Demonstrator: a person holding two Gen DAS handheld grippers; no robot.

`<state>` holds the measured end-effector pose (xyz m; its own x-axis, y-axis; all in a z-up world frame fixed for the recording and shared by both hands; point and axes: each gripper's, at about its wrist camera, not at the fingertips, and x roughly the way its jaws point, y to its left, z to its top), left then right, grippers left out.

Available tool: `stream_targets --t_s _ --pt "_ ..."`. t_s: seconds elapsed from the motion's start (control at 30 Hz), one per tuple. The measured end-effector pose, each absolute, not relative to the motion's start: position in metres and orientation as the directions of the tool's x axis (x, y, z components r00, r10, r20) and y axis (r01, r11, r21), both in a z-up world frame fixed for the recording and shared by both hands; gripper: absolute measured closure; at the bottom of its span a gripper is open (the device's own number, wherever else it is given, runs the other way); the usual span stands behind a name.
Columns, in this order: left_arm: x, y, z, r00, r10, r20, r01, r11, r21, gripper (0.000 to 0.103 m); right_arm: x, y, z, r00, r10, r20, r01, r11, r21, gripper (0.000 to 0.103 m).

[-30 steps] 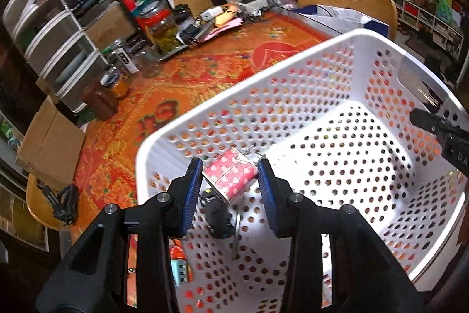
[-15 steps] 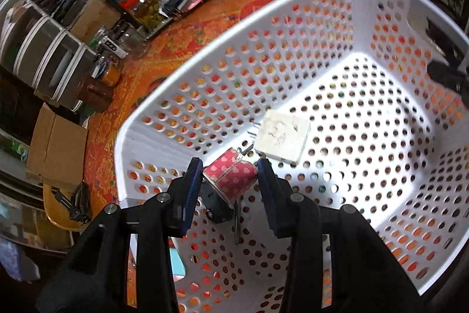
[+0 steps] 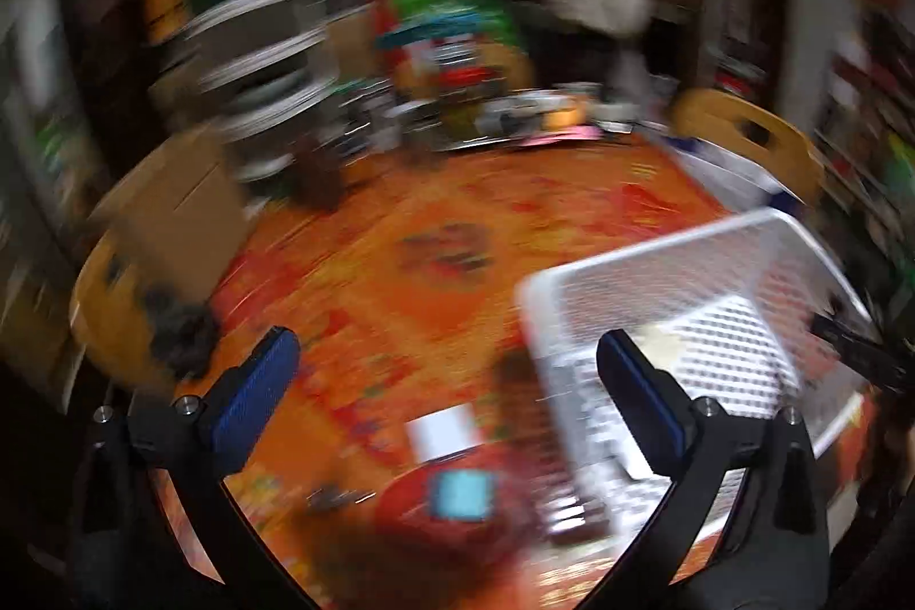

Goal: Organize rigid objects
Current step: 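Grasp the small white charger on the table with the left tool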

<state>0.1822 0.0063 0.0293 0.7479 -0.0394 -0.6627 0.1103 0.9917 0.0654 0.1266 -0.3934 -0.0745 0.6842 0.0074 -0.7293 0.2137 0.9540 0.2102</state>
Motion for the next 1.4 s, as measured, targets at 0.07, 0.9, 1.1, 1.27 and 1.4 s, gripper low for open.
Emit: stream_targets --t_s 0.07,0.9,1.1,1.27,1.4 --pt "0.19 0.038 0.01 0.712 -0.015 -0.702 0.049 0.998 0.028 0.0 0.126 -0.393 -0.074 0.685 0.004 -0.728 0.215 0.954 0.207 0.08" --pt "0.259 0.0 -0.151 0.449 -0.046 -0.893 0.076 0.997 -0.013 0.059 0.127 -0.392 -0.075 0.672 -0.016 -0.74 0.228 0.956 0.186 0.08" --pt "0.246 0.017 -0.118 0.555 -0.017 -0.831 0.035 0.999 0.003 0.061 0.127 -0.392 -0.074 0.673 -0.015 -0.74 0.226 0.956 0.186 0.08" --pt "0.239 0.034 -0.099 0.591 -0.007 -0.807 0.007 1.0 -0.004 0.074 0.127 -0.392 -0.074 0.677 -0.011 -0.735 0.226 0.955 0.194 0.08" --pt "0.239 0.045 -0.094 0.582 -0.003 -0.813 0.003 1.0 -0.002 0.081 0.127 -0.392 -0.074 0.677 -0.01 -0.736 0.225 0.955 0.193 0.08"
